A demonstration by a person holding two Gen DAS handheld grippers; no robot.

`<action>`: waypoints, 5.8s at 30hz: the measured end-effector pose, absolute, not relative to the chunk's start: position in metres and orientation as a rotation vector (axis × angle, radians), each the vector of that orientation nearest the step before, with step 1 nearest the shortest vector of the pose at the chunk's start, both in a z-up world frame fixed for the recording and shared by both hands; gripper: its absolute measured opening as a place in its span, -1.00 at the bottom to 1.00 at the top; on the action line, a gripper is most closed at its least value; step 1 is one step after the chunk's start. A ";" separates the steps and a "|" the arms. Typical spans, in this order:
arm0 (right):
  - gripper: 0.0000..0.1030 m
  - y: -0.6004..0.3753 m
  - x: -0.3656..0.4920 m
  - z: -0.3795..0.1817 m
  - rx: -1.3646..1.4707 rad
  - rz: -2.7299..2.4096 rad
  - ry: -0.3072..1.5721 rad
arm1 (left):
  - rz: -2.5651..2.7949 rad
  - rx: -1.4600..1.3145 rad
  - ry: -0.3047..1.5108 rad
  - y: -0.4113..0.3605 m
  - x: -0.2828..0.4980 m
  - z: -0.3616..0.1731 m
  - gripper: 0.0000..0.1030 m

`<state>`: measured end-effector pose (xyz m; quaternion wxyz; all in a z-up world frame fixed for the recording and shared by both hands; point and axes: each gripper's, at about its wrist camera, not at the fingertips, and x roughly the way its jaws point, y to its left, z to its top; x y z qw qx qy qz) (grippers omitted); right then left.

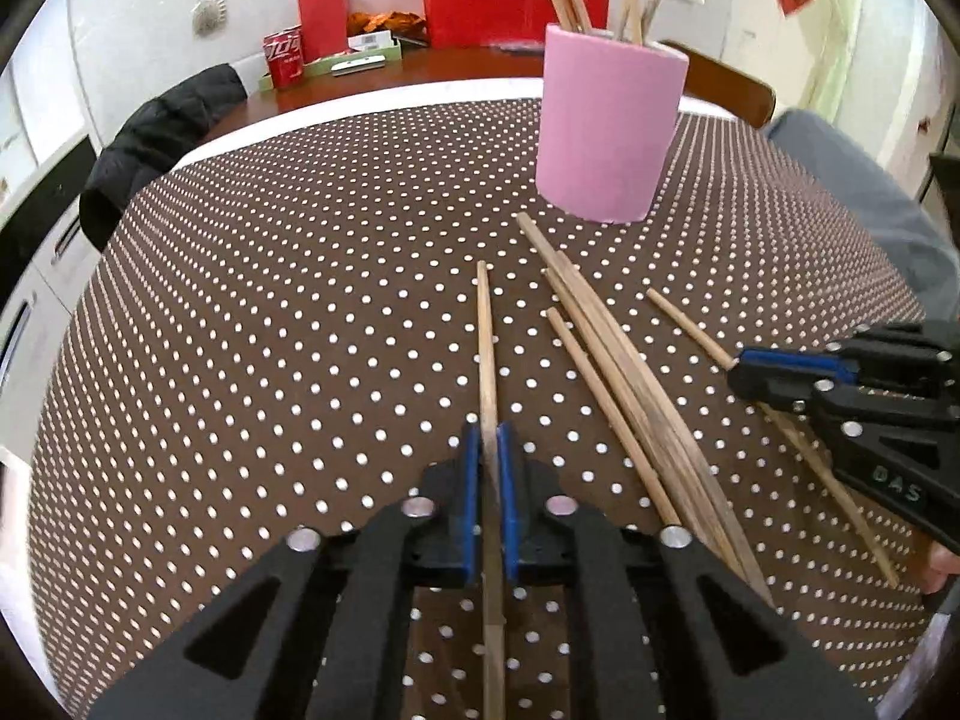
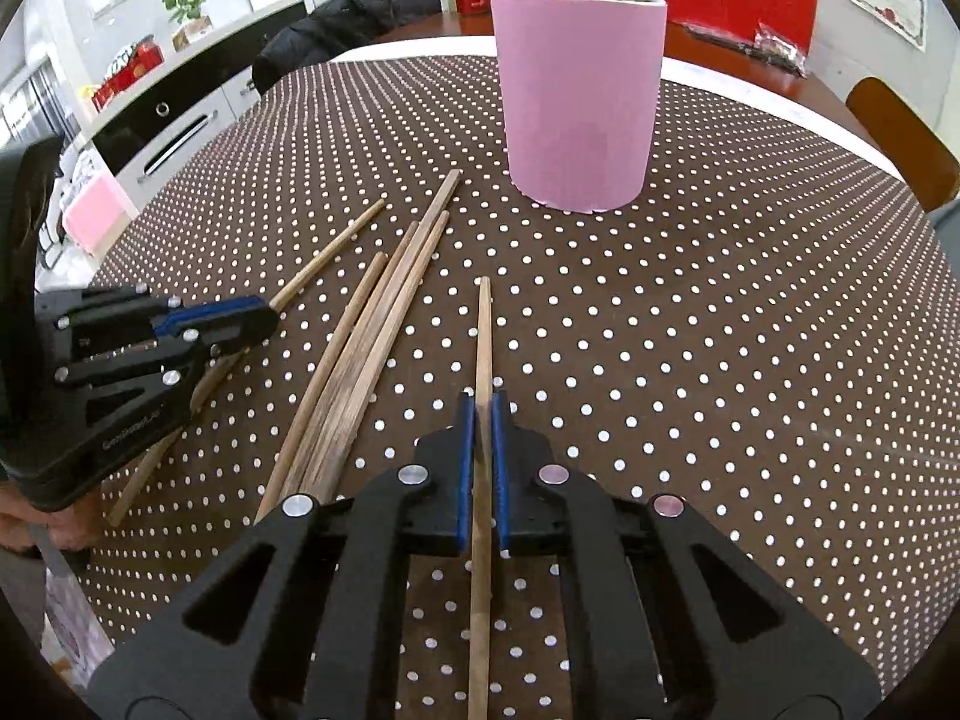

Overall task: Organize utensils
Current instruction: 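Lift both held chopsticks and lower them into the pink cup, then open both grippers to drop the chopsticks into the cup, then move both open grippers back over the remaining chopsticks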

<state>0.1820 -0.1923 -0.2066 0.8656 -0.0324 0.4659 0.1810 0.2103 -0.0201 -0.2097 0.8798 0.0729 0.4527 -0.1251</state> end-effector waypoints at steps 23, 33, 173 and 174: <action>-0.88 -0.223 0.176 -0.141 0.203 0.459 0.680 | -0.320 -0.113 0.542 0.007 0.195 -0.109 -0.90; -0.88 -0.231 0.187 -0.077 0.250 0.518 0.451 | -0.418 -0.190 0.314 -0.018 0.225 -0.050 -0.90; 0.87 -0.288 0.126 -0.126 0.332 0.309 0.648 | -0.165 0.079 0.772 -0.033 0.144 -0.165 0.60; 0.87 -0.288 0.124 -0.131 0.329 0.309 0.659 | -0.165 0.083 0.798 -0.034 0.141 -0.172 0.60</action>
